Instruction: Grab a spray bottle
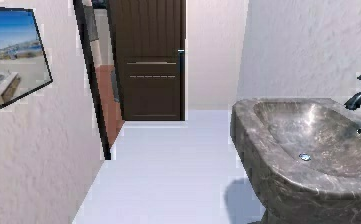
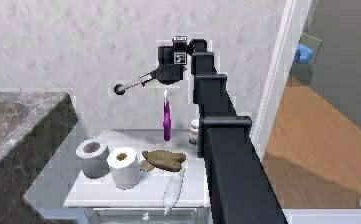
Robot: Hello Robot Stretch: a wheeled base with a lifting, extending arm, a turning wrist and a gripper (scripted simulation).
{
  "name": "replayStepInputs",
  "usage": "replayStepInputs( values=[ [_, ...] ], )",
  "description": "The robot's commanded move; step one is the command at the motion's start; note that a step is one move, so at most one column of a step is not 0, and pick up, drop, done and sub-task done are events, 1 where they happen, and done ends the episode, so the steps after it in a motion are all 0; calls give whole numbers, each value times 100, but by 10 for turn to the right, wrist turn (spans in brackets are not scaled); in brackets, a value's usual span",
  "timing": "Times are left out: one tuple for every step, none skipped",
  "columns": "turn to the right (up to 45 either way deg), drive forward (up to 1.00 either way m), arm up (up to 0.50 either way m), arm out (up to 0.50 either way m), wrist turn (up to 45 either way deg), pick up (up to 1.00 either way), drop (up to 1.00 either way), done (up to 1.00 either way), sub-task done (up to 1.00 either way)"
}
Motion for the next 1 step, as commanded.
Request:
replayStepInputs(
  values=[
    [0, 0, 0, 0, 360, 0, 0, 0, 0]
  ],
)
